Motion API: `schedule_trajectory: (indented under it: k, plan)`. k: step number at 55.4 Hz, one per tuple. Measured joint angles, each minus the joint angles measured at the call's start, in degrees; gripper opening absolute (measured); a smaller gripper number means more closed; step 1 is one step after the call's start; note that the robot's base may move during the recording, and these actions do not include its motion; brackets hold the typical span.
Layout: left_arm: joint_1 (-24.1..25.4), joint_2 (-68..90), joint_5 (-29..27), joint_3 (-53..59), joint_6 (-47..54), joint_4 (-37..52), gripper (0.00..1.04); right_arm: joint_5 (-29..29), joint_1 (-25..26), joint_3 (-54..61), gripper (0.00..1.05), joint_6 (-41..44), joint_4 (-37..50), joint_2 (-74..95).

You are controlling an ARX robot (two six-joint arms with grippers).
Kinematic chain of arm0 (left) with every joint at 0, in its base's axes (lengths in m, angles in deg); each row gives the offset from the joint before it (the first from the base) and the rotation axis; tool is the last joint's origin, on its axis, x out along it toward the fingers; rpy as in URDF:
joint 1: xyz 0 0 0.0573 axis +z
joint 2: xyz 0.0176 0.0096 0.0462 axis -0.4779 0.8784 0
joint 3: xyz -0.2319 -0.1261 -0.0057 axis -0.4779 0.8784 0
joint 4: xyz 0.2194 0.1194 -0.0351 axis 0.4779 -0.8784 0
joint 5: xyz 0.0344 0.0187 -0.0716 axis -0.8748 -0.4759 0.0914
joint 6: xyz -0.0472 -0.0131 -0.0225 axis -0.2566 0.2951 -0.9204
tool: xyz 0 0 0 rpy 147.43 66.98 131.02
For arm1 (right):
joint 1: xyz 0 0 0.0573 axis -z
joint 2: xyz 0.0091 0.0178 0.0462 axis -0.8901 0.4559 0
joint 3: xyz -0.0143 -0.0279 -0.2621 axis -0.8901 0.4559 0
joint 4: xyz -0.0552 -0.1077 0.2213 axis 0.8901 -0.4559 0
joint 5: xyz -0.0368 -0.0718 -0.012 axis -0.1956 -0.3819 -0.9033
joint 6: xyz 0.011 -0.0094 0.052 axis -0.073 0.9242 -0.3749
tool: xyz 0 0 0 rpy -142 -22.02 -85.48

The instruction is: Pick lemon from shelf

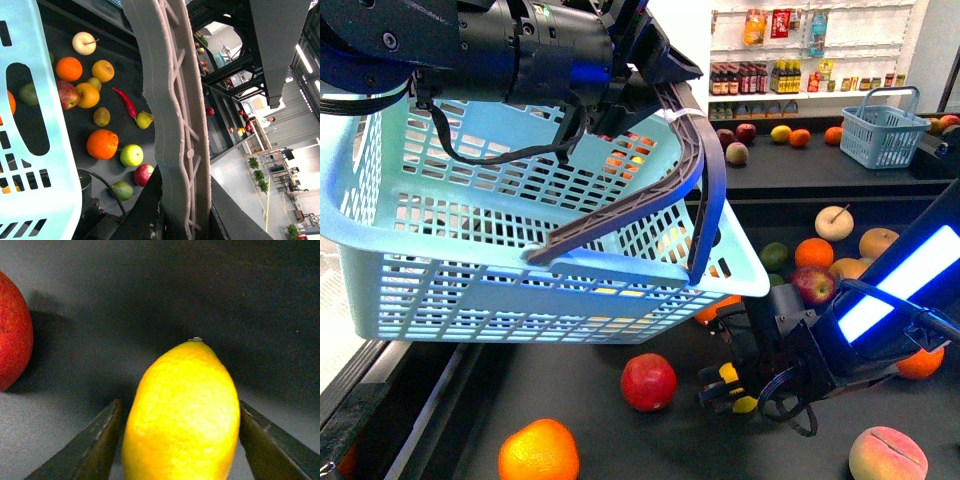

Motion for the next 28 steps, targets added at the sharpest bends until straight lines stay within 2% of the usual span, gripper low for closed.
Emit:
schedule_trajectory:
  k: [5, 9, 28]
  plan:
    - [0.00, 0.00, 0.00, 0.02, 0.00, 0.00, 0.11, 0.22, 0.20, 0.22, 0.56, 0.00, 0.00, 0.00]
    - [0.00, 0.00, 0.00, 0.02, 0.00, -0.02, 0.11, 0.42, 0.46, 0.87, 0.51, 0.04, 0.15, -0.26]
    - [0.00, 0.00, 0.00, 0.00, 0.00, 0.00, 0.11, 1.07, 3.82, 10.29, 0.48, -0.35, 3.43, -7.41]
